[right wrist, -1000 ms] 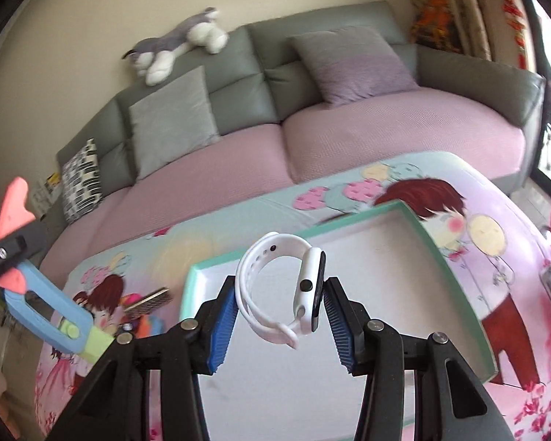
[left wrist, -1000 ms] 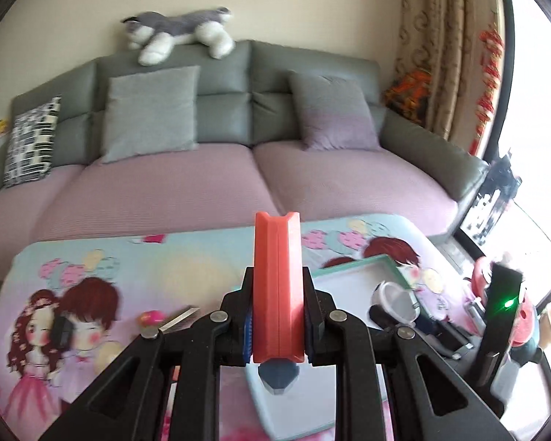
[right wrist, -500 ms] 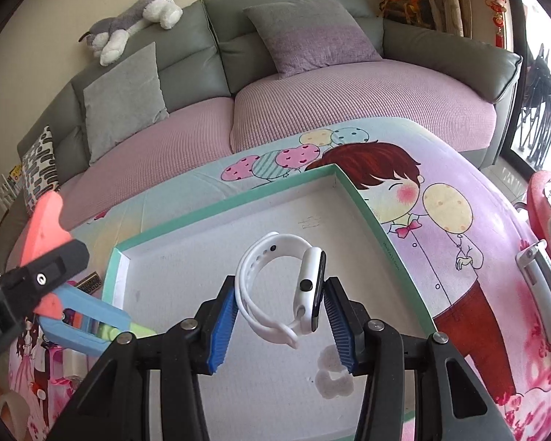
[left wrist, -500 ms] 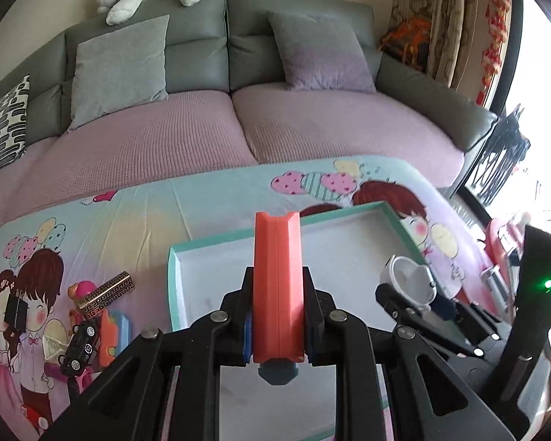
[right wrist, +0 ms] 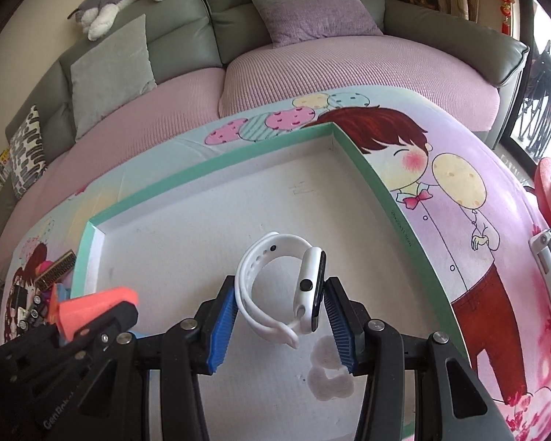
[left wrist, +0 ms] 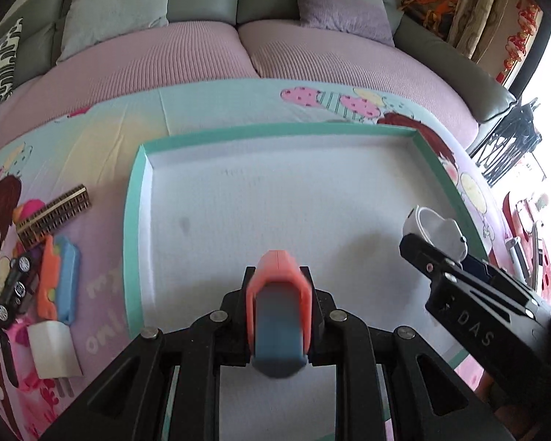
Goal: Organize rigid objects
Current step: 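Lower the block into the tray and open the left tool while the right tool releases the watch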
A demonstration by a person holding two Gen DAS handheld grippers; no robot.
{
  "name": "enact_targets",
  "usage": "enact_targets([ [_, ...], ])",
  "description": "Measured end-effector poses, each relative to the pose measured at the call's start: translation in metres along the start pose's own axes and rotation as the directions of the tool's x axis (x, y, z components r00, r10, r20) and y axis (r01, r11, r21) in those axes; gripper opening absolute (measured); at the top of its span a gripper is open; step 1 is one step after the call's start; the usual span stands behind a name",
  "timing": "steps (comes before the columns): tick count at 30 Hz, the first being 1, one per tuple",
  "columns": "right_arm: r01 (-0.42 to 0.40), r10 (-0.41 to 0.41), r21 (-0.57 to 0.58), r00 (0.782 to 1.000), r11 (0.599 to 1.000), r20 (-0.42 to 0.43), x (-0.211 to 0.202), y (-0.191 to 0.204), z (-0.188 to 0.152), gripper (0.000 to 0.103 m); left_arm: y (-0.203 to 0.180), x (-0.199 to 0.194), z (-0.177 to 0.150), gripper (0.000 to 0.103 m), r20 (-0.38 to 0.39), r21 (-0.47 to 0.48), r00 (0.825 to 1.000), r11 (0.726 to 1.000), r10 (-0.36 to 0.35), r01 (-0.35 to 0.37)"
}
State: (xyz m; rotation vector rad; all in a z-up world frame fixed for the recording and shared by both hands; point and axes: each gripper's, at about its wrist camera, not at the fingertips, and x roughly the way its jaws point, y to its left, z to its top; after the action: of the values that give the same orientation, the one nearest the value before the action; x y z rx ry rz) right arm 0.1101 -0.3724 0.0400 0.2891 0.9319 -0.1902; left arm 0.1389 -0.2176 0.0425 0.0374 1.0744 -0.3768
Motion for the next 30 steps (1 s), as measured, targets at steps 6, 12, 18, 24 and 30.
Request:
enact_targets([
  [6,0.010,-0.010,-0.006,1.000,1.000,-0.016,0.004,0.000,-0.001,0.051,-0.004,0.000,-0.013,0.022,-0.005,0.035,1.000,0.999,0.026,-0.026],
  [12,0.019,-0.019,-0.009,0.999,1.000,-0.027,0.007,0.001,-0.001,0.051,-0.002,0.001,-0.015,0.022,-0.002,0.040,0.998,0.997,0.063,-0.063],
  [18,0.024,-0.024,-0.017,0.999,1.000,-0.028,0.008,0.003,-0.001,0.051,0.000,-0.002,-0.016,0.022,0.016,0.042,0.997,0.996,0.075,-0.075],
  [24,0.024,-0.024,-0.019,0.999,1.000,-0.028,0.008,0.003,-0.001,0.051,-0.003,0.000,-0.013,0.021,0.039,0.050,0.999,0.998,0.038,-0.040],
  [30,0.025,-0.025,-0.022,0.999,0.999,-0.029,0.009,0.004,-0.001,0.051,0.014,0.006,-0.001,0.021,0.031,-0.076,0.989,0.986,-0.147,0.149],
])
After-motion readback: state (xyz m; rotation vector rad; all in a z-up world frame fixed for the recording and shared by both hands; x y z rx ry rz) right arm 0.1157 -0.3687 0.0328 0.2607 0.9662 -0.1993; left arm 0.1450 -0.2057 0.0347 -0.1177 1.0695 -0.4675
